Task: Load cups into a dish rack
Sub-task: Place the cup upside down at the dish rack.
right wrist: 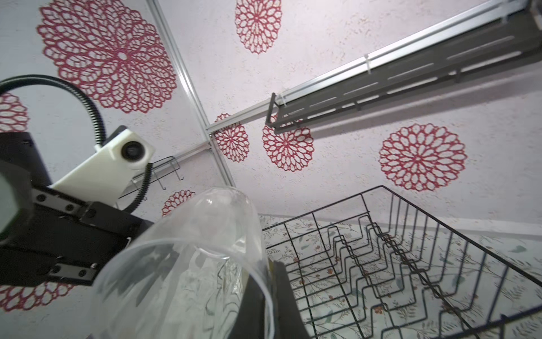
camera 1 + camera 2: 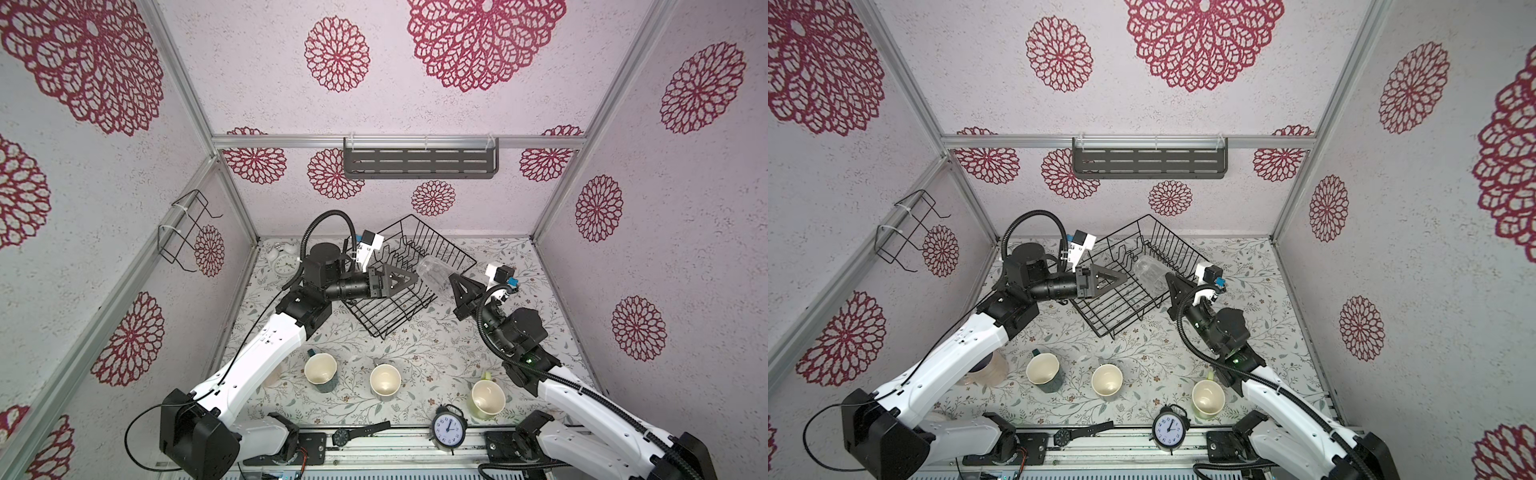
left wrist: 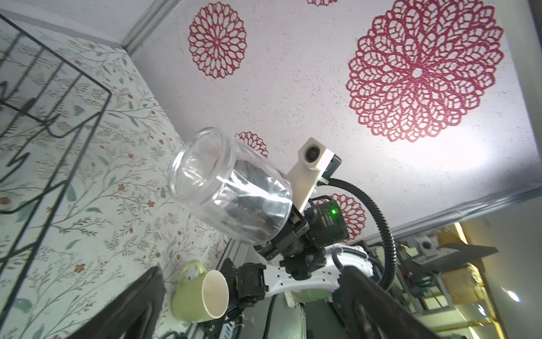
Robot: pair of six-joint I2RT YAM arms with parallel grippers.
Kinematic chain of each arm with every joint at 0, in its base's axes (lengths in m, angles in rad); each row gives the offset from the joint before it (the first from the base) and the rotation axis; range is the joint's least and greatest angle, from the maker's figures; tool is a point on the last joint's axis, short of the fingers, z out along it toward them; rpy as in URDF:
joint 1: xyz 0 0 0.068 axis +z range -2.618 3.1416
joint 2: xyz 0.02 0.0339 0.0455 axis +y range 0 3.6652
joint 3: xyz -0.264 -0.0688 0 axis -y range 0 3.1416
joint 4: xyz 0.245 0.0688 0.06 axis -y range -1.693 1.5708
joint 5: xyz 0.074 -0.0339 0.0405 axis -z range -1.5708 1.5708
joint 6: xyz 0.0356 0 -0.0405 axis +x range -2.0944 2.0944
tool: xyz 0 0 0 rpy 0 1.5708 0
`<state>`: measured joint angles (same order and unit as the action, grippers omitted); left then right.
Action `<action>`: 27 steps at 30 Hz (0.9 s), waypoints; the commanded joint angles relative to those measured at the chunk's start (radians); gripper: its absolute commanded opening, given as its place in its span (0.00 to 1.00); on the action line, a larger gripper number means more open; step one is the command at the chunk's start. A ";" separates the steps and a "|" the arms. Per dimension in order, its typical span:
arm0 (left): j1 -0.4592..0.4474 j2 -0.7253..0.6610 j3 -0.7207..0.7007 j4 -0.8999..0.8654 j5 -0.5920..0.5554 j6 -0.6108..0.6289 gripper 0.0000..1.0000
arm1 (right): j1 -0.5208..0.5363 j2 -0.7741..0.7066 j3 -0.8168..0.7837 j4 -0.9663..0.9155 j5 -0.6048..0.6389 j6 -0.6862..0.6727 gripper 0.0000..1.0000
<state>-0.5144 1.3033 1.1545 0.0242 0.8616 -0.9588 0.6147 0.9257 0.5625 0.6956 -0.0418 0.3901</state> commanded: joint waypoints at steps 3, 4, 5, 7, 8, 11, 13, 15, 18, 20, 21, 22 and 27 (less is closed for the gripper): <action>-0.019 0.041 0.024 0.114 0.106 -0.097 0.99 | -0.001 -0.012 0.027 0.168 -0.251 -0.085 0.00; -0.022 0.048 0.028 0.118 0.116 -0.101 0.99 | -0.001 -0.013 0.027 0.184 -0.279 -0.105 0.00; -0.027 0.052 0.030 0.118 0.119 -0.101 0.99 | -0.002 -0.015 0.028 0.183 -0.286 -0.108 0.00; -0.032 0.062 0.031 0.120 0.123 -0.101 1.00 | -0.001 -0.019 0.037 0.167 -0.306 -0.131 0.00; -0.033 0.069 0.036 0.119 0.127 -0.105 1.00 | -0.001 -0.018 0.041 0.157 -0.318 -0.152 0.00; -0.041 0.081 0.054 0.124 0.146 -0.132 0.97 | -0.003 -0.011 0.064 0.095 -0.348 -0.225 0.00; -0.049 0.080 0.058 0.126 0.159 -0.135 0.95 | -0.003 -0.006 0.083 0.030 -0.362 -0.319 0.00; -0.057 0.077 0.060 0.123 0.169 -0.135 0.93 | -0.003 -0.002 0.083 -0.004 -0.327 -0.396 0.00; -0.058 0.070 0.062 0.096 0.186 -0.128 0.91 | -0.004 -0.007 0.048 0.077 -0.269 -0.447 0.00; -0.058 0.066 0.063 0.070 0.190 -0.113 0.91 | -0.005 -0.005 0.036 0.112 -0.245 -0.471 0.00; -0.059 0.066 0.065 0.053 0.194 -0.104 0.91 | -0.005 0.001 0.036 0.114 -0.242 -0.495 0.00; -0.058 0.068 0.068 0.030 0.198 -0.091 0.91 | -0.004 0.006 0.034 0.115 -0.248 -0.515 0.00; -0.058 0.091 0.113 -0.038 0.208 -0.069 0.86 | -0.004 0.040 0.052 0.120 -0.284 -0.566 0.00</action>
<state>-0.5610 1.3933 1.2259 0.0120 1.0180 -1.0462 0.6159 0.9485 0.5934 0.7864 -0.3454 -0.0978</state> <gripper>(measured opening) 0.866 0.064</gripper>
